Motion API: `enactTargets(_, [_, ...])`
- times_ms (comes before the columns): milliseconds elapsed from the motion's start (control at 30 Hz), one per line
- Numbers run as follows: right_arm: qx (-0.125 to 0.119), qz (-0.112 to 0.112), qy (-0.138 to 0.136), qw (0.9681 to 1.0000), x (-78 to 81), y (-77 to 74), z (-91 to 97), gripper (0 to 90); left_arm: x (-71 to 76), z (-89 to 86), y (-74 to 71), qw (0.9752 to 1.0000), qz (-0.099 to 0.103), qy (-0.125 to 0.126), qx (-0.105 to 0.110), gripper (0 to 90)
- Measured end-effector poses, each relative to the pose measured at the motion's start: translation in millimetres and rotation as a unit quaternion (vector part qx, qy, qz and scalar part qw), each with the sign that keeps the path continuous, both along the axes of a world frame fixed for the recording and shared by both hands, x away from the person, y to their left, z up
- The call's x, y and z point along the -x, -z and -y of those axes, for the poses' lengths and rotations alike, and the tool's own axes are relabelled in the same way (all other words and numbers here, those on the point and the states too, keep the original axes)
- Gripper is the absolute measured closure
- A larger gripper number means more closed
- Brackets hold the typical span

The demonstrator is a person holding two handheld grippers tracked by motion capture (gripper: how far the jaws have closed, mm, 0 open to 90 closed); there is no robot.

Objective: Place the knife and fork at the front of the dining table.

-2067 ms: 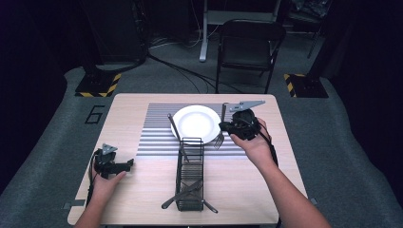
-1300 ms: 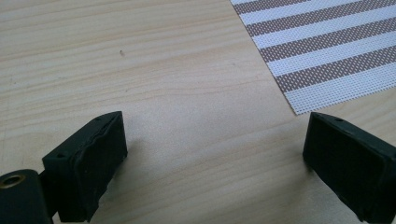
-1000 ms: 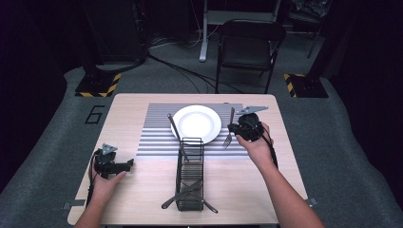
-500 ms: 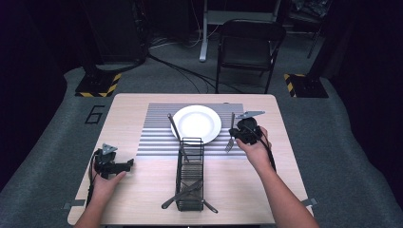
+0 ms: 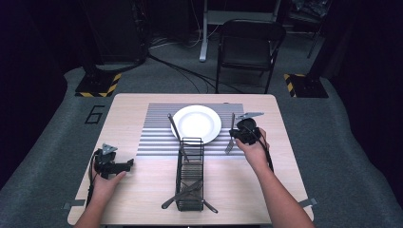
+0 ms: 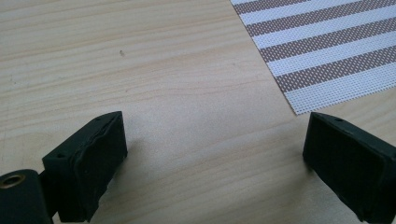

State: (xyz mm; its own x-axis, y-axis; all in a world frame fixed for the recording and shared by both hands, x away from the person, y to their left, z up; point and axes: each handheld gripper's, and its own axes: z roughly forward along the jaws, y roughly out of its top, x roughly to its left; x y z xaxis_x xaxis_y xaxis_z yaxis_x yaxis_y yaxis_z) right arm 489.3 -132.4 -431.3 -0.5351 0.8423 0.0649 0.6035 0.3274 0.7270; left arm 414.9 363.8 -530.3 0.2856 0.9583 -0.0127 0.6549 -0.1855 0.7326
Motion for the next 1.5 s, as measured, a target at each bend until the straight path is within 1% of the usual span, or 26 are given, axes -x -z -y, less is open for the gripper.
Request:
enactTargets(33, [-0.003,-0.002,0.003,1.0000,-1.0,0.5,0.3,87.3,0.0,0.0,0.0,1.0000,0.000,0.000,0.000,6.0])
enactTargets(67, [-0.007,0.001,0.007,1.0000,-2.7,1.3,0.2,87.3,0.0,0.0,0.0,1.0000,0.000,0.000,0.000,6.1])
enactTargets(100, [-0.009,-0.004,0.010,0.9999,-3.4,1.5,0.4,87.2,0.0,-0.1,0.0,1.0000,0.000,0.000,0.000,6.1])
enactTargets(167, [-0.012,-0.004,0.015,0.9998,-5.7,3.1,1.0,87.2,0.0,0.0,0.0,1.0000,0.000,0.000,0.000,6.0])
enactTargets(233, [-0.012,0.001,0.017,0.9998,-8.7,4.8,1.1,87.1,0.0,0.0,0.0,1.0000,0.000,0.000,0.000,6.1])
enactTargets(267, [-0.015,-0.002,0.022,0.9996,-9.5,5.2,0.2,87.1,0.0,0.0,0.0,1.0000,0.000,0.000,0.000,6.1])
enactTargets(400, [-0.018,-0.002,0.038,0.9991,-12.6,7.3,-2.6,86.9,0.0,0.1,0.1,1.0000,0.001,0.000,0.000,6.0])
enactTargets(433, [-0.024,-0.005,0.044,0.9987,-13.2,7.8,-3.9,86.9,0.0,-0.1,0.0,1.0000,0.000,0.001,0.000,6.1])
enactTargets(500, [-0.022,-0.005,0.043,0.9988,-14.1,8.4,-3.4,86.9,0.0,0.0,0.0,1.0000,0.000,0.000,0.000,6.1])
enactTargets(633, [-0.034,-0.005,0.059,0.9976,-19.6,12.6,-2.9,86.9,0.0,0.0,0.0,1.0000,0.000,0.000,0.000,6.1])
enactTargets(833, [-0.047,-0.017,0.079,0.9956,-25.5,16.5,-2.6,86.8,0.0,-0.1,0.0,1.0000,0.000,0.000,0.000,6.1])
enactTargets(867, [-0.049,-0.015,0.080,0.9955,-27.0,17.7,-2.2,86.8,0.0,-0.1,0.0,1.0000,0.000,0.000,0.000,6.1])
enactTargets(1000, [-0.053,-0.019,0.092,0.9942,-31.2,20.9,-1.9,86.6,0.0,0.0,0.0,1.0000,0.000,0.000,0.000,6.1])
enactTargets(1200, [-0.074,-0.029,0.111,0.9907,-37.1,26.9,-0.4,86.9,0.0,-0.1,0.0,1.0000,0.000,0.001,0.000,6.1])
enactTargets(1233, [-0.082,-0.034,0.118,0.9891,-37.4,27.7,-0.4,87.0,0.0,0.0,0.0,1.0000,0.000,0.000,0.000,6.1])
enactTargets(1267, [-0.085,-0.033,0.119,0.9886,-38.4,29.0,0.5,87.0,0.0,-0.1,0.0,1.0000,0.000,0.000,0.000,6.1])
enactTargets(1300, [-0.090,-0.038,0.125,0.9873,-38.8,29.9,0.7,87.0,0.0,-0.1,0.0,1.0000,0.000,0.001,0.000,6.1])
enactTargets(1367, [-0.092,-0.037,0.130,0.9865,-40.3,31.7,1.5,87.0,0.0,0.0,0.0,1.0000,0.000,0.000,0.000,6.1])
enactTargets(1467, [-0.096,-0.044,0.142,0.9843,-41.5,33.4,1.1,87.0,0.0,-0.1,0.0,1.0000,0.000,0.000,0.000,6.1])
enactTargets(1500, [-0.096,-0.044,0.142,0.9843,-41.5,33.4,1.1,87.0,0.0,-0.1,0.0,1.0000,0.000,0.000,0.000,6.1])
